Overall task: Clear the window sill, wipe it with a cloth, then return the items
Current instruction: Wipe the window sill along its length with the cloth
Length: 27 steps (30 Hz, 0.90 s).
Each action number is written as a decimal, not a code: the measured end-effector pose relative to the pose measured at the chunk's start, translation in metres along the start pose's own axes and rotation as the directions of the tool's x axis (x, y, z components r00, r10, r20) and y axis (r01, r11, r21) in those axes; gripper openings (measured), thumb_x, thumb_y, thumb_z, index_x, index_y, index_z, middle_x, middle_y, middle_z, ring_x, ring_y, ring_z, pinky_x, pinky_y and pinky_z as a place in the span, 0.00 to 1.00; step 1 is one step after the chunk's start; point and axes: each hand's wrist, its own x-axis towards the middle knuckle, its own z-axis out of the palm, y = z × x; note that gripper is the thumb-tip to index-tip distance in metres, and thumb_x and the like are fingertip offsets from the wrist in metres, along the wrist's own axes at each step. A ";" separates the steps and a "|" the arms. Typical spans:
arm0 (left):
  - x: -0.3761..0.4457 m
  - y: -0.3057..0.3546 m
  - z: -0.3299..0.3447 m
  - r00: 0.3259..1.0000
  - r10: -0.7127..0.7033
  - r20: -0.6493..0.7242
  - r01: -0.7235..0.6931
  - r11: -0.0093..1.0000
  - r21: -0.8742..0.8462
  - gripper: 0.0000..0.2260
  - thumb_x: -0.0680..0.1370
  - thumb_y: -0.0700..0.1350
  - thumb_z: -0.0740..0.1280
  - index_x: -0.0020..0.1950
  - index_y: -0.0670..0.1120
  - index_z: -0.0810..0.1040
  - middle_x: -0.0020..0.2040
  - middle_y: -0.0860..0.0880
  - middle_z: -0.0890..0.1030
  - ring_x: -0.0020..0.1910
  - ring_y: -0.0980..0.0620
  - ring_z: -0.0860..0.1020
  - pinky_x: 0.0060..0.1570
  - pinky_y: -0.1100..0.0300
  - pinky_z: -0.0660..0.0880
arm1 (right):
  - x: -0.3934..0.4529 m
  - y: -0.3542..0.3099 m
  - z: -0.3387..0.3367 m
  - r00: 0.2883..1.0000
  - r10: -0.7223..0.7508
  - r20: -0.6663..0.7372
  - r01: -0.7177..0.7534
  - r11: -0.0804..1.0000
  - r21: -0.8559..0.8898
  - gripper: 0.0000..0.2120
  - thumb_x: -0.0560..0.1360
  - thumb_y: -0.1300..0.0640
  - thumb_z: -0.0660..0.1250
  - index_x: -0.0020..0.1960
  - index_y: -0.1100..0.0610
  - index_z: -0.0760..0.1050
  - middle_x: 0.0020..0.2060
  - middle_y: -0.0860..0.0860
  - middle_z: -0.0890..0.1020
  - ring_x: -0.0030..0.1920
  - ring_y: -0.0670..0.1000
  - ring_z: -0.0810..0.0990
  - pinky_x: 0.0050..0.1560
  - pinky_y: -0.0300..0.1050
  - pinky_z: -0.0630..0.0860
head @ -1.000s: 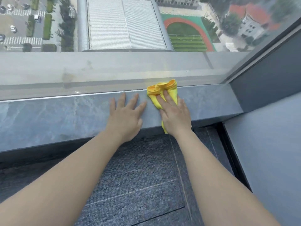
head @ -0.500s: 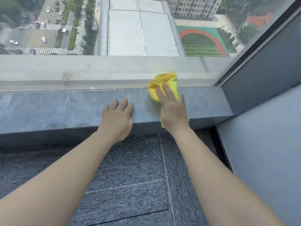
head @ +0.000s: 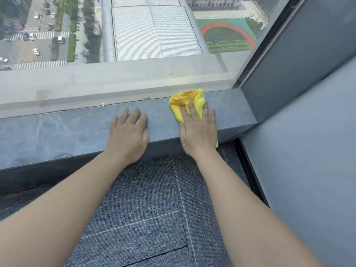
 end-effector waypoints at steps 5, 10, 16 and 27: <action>0.010 0.020 0.009 0.999 0.050 0.014 -0.050 0.999 -0.011 0.21 0.79 0.45 0.51 0.73 0.44 0.56 0.77 0.46 0.54 0.76 0.44 0.49 0.74 0.47 0.44 | 0.006 0.037 -0.007 0.982 0.187 -0.025 -0.186 0.982 0.019 0.25 0.81 0.49 0.46 0.76 0.52 0.49 0.78 0.51 0.50 0.77 0.60 0.40 0.74 0.55 0.34; 0.023 0.029 0.013 0.998 0.068 -0.003 -0.068 0.995 -0.070 0.22 0.79 0.44 0.52 0.73 0.43 0.57 0.77 0.45 0.55 0.76 0.44 0.51 0.74 0.48 0.46 | 0.012 0.070 -0.010 0.945 0.326 -0.019 -0.324 0.942 0.086 0.26 0.80 0.52 0.48 0.76 0.54 0.47 0.78 0.53 0.47 0.76 0.62 0.43 0.76 0.54 0.38; 0.033 0.036 0.015 0.996 0.081 -0.046 -0.084 0.995 -0.061 0.29 0.72 0.50 0.45 0.72 0.44 0.60 0.76 0.47 0.59 0.75 0.44 0.55 0.74 0.49 0.47 | 0.029 0.088 -0.014 0.930 0.363 -0.049 -0.354 0.926 0.132 0.27 0.80 0.53 0.50 0.76 0.55 0.46 0.78 0.53 0.49 0.75 0.61 0.51 0.75 0.52 0.46; 0.028 0.025 0.012 0.993 0.114 -0.002 -0.114 0.984 -0.135 0.30 0.71 0.49 0.44 0.73 0.44 0.57 0.76 0.47 0.56 0.76 0.48 0.52 0.74 0.55 0.44 | 0.041 0.074 -0.019 0.963 0.263 -0.064 -0.255 0.960 0.115 0.25 0.79 0.58 0.51 0.75 0.56 0.51 0.77 0.52 0.55 0.68 0.60 0.61 0.70 0.51 0.55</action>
